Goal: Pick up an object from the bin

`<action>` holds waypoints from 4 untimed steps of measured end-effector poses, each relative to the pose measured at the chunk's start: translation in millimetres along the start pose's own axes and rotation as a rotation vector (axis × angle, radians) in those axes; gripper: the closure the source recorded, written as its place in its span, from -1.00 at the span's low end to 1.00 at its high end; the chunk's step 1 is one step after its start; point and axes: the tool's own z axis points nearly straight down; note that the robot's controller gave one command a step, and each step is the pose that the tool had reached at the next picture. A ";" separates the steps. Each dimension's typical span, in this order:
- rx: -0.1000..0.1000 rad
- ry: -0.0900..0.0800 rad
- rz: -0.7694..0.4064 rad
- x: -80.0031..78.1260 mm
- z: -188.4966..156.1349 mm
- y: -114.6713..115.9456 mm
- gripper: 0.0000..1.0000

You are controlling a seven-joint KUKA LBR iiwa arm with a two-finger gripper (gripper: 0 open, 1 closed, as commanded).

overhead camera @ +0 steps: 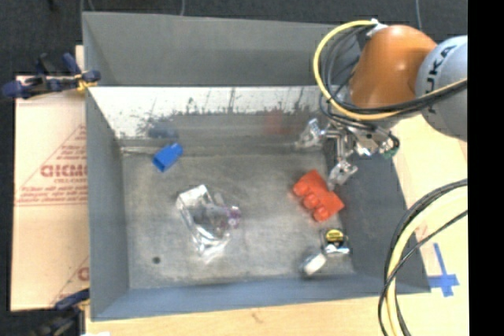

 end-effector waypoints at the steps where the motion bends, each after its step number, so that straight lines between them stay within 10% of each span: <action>1: 0.000 0.000 0.000 0.0 0.0 0.0 -1.00; 4: 0.000 0.000 0.001 0.1 0.0 -0.1 -1.00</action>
Offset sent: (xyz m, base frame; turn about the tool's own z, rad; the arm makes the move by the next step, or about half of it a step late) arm -0.0286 0.0185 -0.0225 0.1446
